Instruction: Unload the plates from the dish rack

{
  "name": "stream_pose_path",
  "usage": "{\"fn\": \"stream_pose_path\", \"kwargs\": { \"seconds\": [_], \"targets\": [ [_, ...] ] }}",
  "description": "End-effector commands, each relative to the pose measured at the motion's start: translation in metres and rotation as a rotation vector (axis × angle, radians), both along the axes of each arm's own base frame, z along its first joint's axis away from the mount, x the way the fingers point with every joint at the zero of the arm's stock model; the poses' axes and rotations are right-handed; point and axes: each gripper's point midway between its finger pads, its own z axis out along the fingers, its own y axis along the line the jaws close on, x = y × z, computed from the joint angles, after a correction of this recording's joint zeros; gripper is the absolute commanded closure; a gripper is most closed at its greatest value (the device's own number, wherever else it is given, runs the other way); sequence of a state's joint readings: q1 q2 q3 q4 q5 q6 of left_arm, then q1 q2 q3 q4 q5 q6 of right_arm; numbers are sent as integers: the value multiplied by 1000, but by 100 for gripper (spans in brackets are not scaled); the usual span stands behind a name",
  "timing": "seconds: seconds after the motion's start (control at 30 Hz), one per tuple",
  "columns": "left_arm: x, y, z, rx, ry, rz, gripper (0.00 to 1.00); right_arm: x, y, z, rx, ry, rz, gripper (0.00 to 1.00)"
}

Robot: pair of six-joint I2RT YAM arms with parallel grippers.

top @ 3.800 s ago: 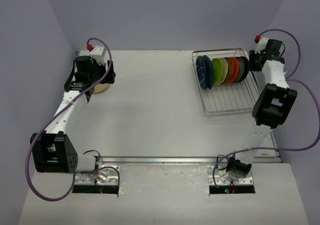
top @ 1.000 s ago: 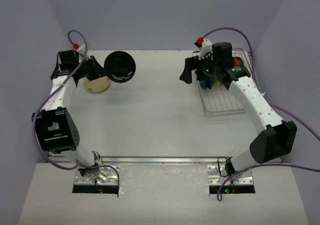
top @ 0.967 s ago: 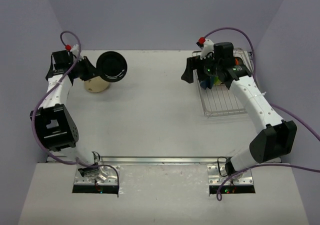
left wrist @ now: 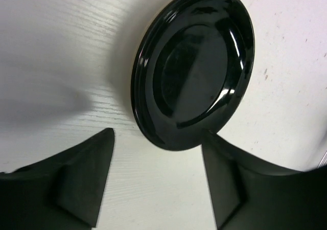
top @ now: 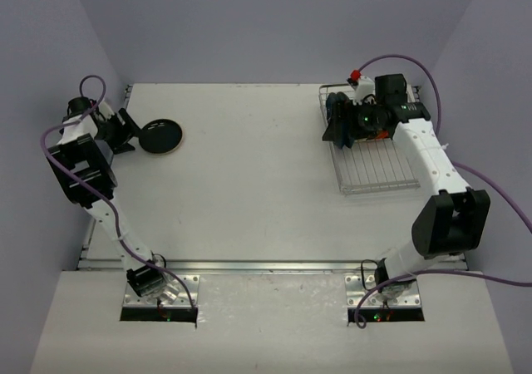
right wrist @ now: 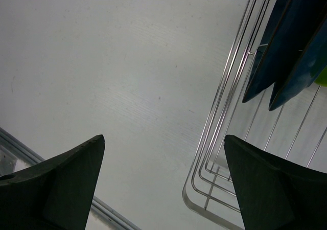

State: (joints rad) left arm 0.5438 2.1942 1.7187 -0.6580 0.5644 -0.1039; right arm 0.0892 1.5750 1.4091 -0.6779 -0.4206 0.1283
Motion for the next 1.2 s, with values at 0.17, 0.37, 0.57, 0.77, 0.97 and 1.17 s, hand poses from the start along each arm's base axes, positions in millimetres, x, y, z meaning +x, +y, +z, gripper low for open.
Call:
{"fn": "stream_pose_path", "kwargs": {
  "seconds": [0.17,0.37,0.57,0.77,0.97,1.17],
  "targets": [
    [4,16,88,290,-176,-64,24,35,-55,32,-77,-108,-156,1],
    [-17,-32,153,641,-361,-158,14,61,-136,46,-171,-210,-295,7],
    [-42,-123,186,766,-537,-305,11,75,-196,47,-298,-286,-321,31],
    [-56,-182,191,836,-578,-378,13,99,-246,33,-358,-276,-396,48],
    [-60,-196,180,843,-577,-379,14,123,-261,9,-367,-237,-415,51],
    [-60,-193,180,846,-568,-355,13,144,-274,-12,-384,-208,-426,52]
  ]
}}
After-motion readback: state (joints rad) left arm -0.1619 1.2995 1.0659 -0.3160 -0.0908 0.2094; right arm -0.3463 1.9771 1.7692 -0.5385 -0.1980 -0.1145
